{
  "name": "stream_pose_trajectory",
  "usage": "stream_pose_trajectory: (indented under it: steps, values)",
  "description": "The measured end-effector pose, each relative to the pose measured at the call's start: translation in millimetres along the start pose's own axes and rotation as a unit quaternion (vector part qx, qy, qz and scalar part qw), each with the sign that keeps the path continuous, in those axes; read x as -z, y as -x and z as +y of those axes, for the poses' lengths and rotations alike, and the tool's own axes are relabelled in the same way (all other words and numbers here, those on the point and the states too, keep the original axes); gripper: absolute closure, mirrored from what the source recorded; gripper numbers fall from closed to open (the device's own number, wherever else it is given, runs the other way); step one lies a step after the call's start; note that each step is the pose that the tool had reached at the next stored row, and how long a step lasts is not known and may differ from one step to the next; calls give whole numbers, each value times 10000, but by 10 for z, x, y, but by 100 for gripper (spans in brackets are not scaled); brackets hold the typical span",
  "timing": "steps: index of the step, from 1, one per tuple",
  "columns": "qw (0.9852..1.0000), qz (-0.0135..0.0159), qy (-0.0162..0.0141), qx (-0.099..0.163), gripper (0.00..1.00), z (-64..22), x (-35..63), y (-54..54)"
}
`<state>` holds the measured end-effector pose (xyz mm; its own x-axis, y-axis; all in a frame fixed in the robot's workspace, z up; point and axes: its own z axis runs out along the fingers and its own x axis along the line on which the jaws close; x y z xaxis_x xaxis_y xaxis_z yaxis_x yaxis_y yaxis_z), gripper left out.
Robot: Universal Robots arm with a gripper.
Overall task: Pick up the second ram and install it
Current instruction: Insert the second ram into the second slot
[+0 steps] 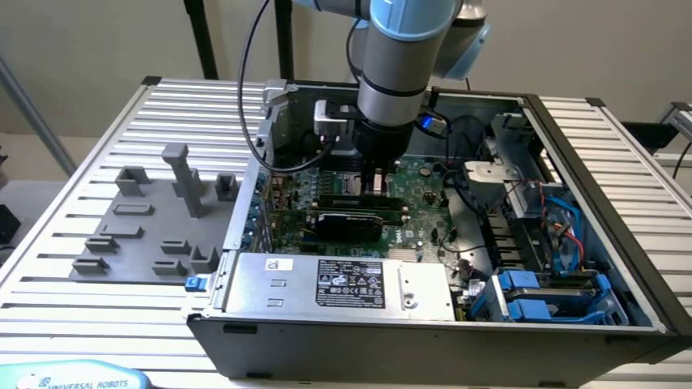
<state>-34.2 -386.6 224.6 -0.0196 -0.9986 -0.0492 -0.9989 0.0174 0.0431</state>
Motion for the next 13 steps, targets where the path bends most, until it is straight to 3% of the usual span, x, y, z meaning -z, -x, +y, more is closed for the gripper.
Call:
stream_pose_trajectory:
  steps: [13]
  values:
    - [10000, 4, 4, -21, 86, 15, -1, 15]
